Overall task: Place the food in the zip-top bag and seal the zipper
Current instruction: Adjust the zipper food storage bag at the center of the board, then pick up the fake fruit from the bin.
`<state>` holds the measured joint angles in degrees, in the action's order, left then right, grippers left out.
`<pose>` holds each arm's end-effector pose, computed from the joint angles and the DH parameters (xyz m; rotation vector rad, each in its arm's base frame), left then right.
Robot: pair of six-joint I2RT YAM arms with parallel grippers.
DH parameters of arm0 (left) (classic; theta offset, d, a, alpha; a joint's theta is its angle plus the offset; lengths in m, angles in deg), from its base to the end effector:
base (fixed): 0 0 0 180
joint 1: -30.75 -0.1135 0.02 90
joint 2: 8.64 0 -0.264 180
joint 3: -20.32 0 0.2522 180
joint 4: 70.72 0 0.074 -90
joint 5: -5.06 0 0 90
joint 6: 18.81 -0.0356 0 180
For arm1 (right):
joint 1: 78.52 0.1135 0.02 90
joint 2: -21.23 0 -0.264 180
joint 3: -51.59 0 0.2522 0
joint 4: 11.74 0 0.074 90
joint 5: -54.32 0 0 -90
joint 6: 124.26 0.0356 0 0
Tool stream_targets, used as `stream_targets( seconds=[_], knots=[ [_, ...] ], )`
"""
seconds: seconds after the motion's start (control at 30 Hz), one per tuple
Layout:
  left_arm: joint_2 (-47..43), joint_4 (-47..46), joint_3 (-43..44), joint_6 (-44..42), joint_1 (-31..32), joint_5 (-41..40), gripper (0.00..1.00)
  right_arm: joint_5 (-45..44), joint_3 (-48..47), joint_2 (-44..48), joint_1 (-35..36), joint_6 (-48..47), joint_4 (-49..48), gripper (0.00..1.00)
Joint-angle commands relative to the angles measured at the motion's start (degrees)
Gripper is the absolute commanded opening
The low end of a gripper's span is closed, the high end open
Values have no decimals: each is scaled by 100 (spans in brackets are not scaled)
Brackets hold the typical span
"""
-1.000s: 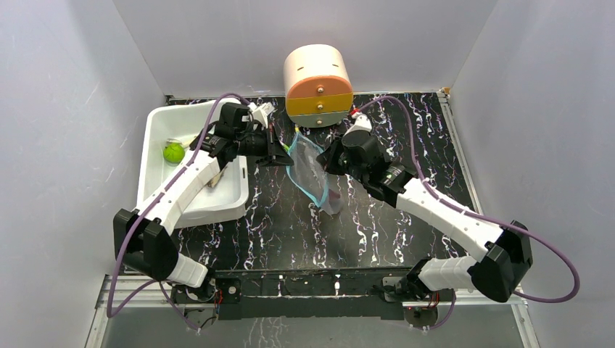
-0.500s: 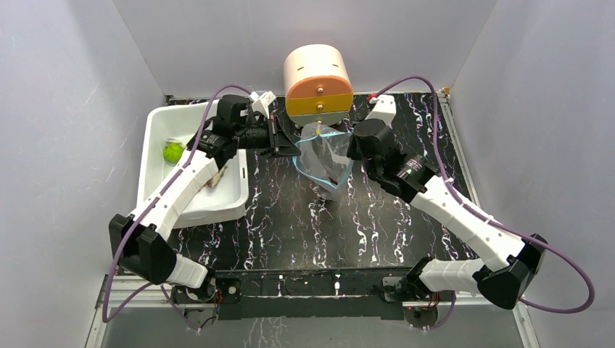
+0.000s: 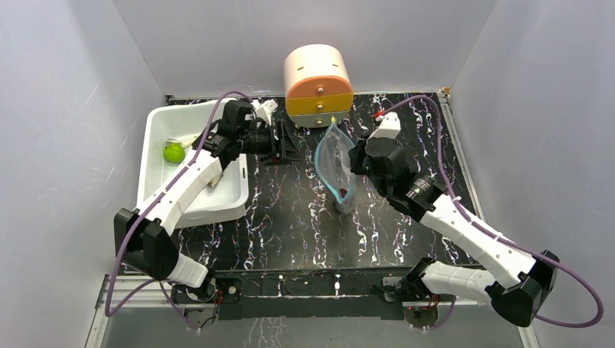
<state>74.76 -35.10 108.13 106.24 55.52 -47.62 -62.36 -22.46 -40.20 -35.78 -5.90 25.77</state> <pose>0.2893 -0.1573 0.3421 0.2229 2.2603 -1.2799 0.1841 0.1483 0.3559 0.0488 1.9719 0.3477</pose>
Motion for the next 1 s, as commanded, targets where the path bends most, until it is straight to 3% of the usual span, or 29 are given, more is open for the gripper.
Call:
stream_targets(
  seconds=[0.0,0.1,0.17,0.5,0.63,0.8,0.97],
  knots=[
    [-244,981,715,-591,10,-907,62,-311,-124,277,4,-59,-367,0],
    [-222,1537,1088,-615,2,-1832,91,-539,-323,223,0,-168,-19,0],
    [-194,1783,1296,-626,2,-2194,98,-654,-448,207,1,-272,154,0],
    [-119,2384,1507,-992,-453,-3734,98,-230,-564,65,6,-438,53,0],
    [-195,2210,1064,-966,-1059,-3552,94,206,-74,145,6,-316,-380,0],
    [-246,1875,634,-1009,-1746,-3453,82,406,84,125,2,-278,-447,0],
    [-236,1527,174,-1283,-2058,-4595,82,547,28,102,4,-334,-443,0]
  ],
)
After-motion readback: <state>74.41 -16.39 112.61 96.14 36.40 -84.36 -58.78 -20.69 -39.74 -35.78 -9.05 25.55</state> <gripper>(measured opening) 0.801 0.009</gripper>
